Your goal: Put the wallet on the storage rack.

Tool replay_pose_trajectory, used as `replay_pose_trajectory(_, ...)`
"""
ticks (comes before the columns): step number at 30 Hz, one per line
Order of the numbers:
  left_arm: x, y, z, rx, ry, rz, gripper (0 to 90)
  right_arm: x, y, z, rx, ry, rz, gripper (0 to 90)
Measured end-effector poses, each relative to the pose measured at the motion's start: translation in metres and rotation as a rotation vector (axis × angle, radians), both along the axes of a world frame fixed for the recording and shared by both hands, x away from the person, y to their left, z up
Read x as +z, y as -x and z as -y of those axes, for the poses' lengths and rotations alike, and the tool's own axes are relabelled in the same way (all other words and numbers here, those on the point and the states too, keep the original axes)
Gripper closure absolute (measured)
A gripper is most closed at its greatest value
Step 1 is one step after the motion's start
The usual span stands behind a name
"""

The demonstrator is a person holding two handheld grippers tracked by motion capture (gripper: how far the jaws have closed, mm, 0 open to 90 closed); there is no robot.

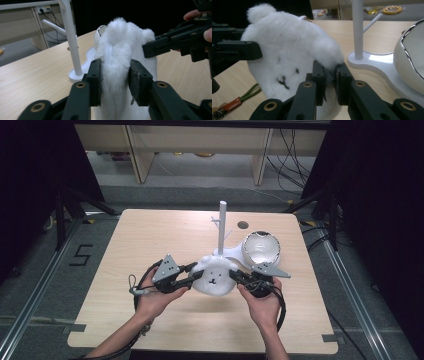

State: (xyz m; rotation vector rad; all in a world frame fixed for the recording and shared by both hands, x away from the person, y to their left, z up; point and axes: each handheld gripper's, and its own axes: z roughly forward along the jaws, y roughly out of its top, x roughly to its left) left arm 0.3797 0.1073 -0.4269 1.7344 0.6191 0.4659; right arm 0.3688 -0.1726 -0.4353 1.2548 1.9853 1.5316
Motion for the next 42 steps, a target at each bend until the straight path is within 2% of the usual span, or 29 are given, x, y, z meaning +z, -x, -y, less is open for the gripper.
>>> replay_pose_trajectory(3,0.003,-0.001,-0.001,0.009,0.009,0.012,53.5,0.002,0.001,0.001,-0.009,0.003,0.004,81.5)
replay_pose_trajectory(4,0.006,-0.001,-0.004,0.022,0.006,0.024,50.4,0.003,0.002,0.001,-0.010,0.000,0.033,81.6)
replay_pose_trajectory(5,0.006,-0.001,-0.004,0.022,0.006,0.024,47.9,0.003,0.002,0.001,-0.010,0.000,0.033,81.6)
replay_pose_trajectory(6,0.010,0.000,-0.006,0.032,0.001,0.037,45.1,0.003,0.002,0.002,-0.013,0.010,0.058,81.8)
replay_pose_trajectory(8,0.012,0.001,-0.009,0.038,-0.010,0.047,41.2,0.004,0.002,0.005,-0.017,0.039,0.075,81.9)
replay_pose_trajectory(9,0.013,0.002,-0.011,0.043,-0.018,0.047,39.7,0.004,0.002,0.005,-0.022,0.039,0.077,81.9)
replay_pose_trajectory(11,0.016,0.004,-0.018,0.067,-0.038,0.075,38.7,0.005,0.003,0.006,-0.040,0.023,0.068,81.9)
replay_pose_trajectory(12,0.016,0.005,-0.021,0.074,-0.049,0.080,38.5,0.005,0.002,0.008,-0.030,0.033,0.081,81.9)
replay_pose_trajectory(13,0.016,0.005,-0.021,0.074,-0.049,0.080,38.4,0.006,0.003,0.009,-0.037,0.031,0.072,82.0)
replay_pose_trajectory(15,0.016,0.007,-0.026,0.083,-0.057,0.079,38.4,0.006,0.002,0.010,-0.031,0.025,0.083,82.0)
replay_pose_trajectory(17,0.014,0.008,-0.031,0.089,-0.072,0.075,38.3,0.008,0.003,0.011,-0.033,0.034,0.077,82.1)
replay_pose_trajectory(18,0.014,0.008,-0.031,0.089,-0.072,0.075,38.2,0.008,0.002,0.013,-0.035,0.042,0.098,82.1)
replay_pose_trajectory(19,0.012,0.010,-0.035,0.093,-0.079,0.066,38.2,0.009,0.003,0.013,-0.039,0.041,0.088,82.1)
replay_pose_trajectory(23,0.008,0.012,-0.042,0.100,-0.087,0.054,37.9,0.012,0.003,0.017,-0.044,0.052,0.095,82.1)
replay_pose_trajectory(25,0.006,0.013,-0.045,0.107,-0.086,0.044,37.9,0.013,0.004,0.018,-0.049,0.041,0.077,82.1)
replay_pose_trajectory(28,0.003,0.015,-0.053,0.117,-0.093,0.030,37.8,0.016,0.004,0.024,-0.064,0.064,0.091,82.1)
replay_pose_trajectory(29,0.002,0.015,-0.054,0.120,-0.092,0.024,37.8,0.016,0.004,0.024,-0.064,0.064,0.091,82.1)
replay_pose_trajectory(30,0.002,0.014,-0.057,0.124,-0.088,0.026,37.8,0.017,0.006,0.024,-0.078,0.038,0.065,82.0)
replay_pose_trajectory(31,0.001,0.015,-0.059,0.132,-0.090,0.024,37.8,0.017,0.006,0.024,-0.078,0.038,0.065,82.0)
replay_pose_trajectory(32,0.001,0.015,-0.061,0.136,-0.091,0.022,37.7,0.017,0.005,0.028,-0.079,0.061,0.078,82.1)
replay_pose_trajectory(36,-0.003,0.016,-0.067,0.148,-0.084,0.005,37.3,0.016,0.005,0.031,-0.085,0.040,0.077,82.1)
replay_pose_trajectory(40,-0.006,0.017,-0.070,0.152,-0.083,-0.003,37.2,0.017,0.005,0.033,-0.100,0.040,0.079,82.1)
replay_pose_trajectory(41,-0.007,0.018,-0.071,0.155,-0.083,-0.007,37.1,0.018,0.005,0.035,-0.098,0.061,0.082,82.1)
replay_pose_trajectory(42,-0.009,0.019,-0.073,0.155,-0.079,-0.009,37.1,0.018,0.005,0.036,-0.099,0.040,0.083,82.1)
